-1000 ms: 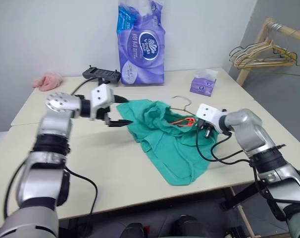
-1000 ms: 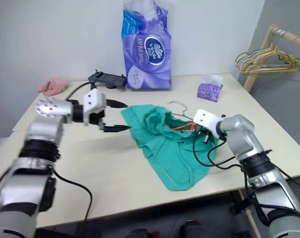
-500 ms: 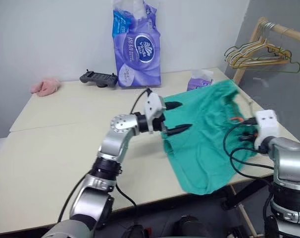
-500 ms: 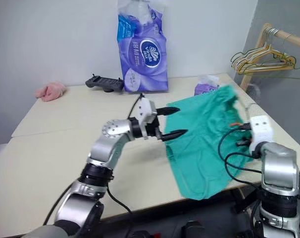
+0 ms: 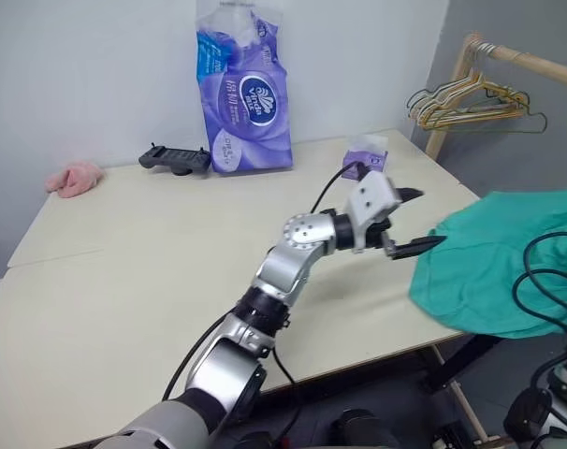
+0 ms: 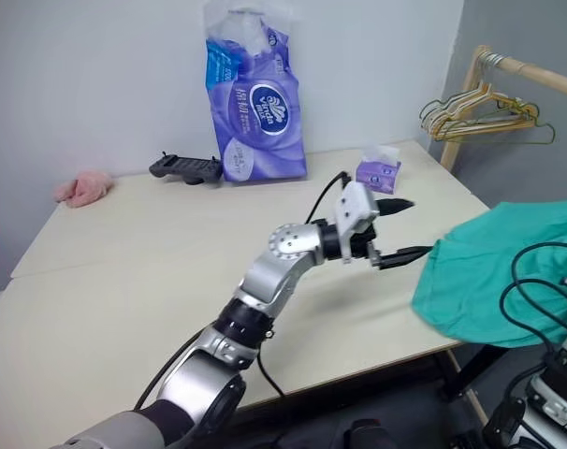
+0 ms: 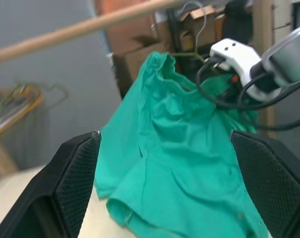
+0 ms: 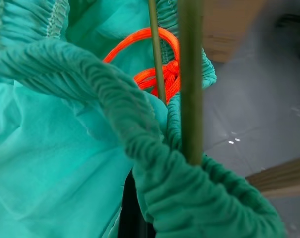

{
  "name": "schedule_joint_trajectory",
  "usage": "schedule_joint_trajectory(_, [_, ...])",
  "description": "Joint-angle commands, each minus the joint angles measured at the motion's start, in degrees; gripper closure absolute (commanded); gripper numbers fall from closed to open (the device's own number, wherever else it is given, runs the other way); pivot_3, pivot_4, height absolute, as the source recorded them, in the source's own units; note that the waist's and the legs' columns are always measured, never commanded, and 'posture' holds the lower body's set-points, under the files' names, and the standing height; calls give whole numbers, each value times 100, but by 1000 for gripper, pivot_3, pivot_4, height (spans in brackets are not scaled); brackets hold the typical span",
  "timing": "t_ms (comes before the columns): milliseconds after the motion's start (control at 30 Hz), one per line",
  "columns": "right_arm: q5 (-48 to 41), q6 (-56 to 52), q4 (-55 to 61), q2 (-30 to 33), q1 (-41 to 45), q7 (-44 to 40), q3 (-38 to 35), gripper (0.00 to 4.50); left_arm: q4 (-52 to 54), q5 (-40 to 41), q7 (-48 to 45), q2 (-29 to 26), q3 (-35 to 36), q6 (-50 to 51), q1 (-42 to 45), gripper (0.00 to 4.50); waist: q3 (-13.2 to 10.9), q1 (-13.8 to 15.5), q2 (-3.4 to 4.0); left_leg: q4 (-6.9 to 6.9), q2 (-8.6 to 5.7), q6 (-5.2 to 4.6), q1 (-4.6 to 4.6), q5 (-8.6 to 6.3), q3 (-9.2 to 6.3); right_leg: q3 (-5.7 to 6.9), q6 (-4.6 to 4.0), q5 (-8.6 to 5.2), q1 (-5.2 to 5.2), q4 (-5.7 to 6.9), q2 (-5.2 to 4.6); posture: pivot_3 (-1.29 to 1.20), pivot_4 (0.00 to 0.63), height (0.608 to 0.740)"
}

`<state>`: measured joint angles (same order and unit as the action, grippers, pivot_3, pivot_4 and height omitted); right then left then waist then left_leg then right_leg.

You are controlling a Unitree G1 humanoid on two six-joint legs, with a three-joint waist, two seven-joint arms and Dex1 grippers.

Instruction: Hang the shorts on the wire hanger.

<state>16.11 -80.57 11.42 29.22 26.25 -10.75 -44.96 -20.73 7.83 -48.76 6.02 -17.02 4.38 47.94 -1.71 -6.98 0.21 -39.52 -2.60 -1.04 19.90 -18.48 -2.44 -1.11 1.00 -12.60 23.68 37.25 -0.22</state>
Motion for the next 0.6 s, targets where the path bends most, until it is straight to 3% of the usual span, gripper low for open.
schedule_joint_trajectory(33, [-192,483,-349,436,428,225,4,4500,-343,-38,125,350,-20,-357,475,38,5,-111,13,15,2,-2,-13,-1,0,0,4,-3,-21,-28,3,-282,0,740])
schedule_joint_trajectory(267, [-468,1541,-1784,1273,893,541,195,4500,-706,80,26,751,-172,-740,901,38,14,-344,31,76,-2,-30,-88,-17,115,-120,42,-25,-32,-30,10,-300,0,740])
schedule_joint_trajectory(600, [-912,2675,-3777,2136,1717,972,474,4500,-1127,151,14,796,-181,-965,1224,38,10,-572,32,70,-9,-65,-106,-53,174,-183,81,-39,-39,-39,9,-306,0,740])
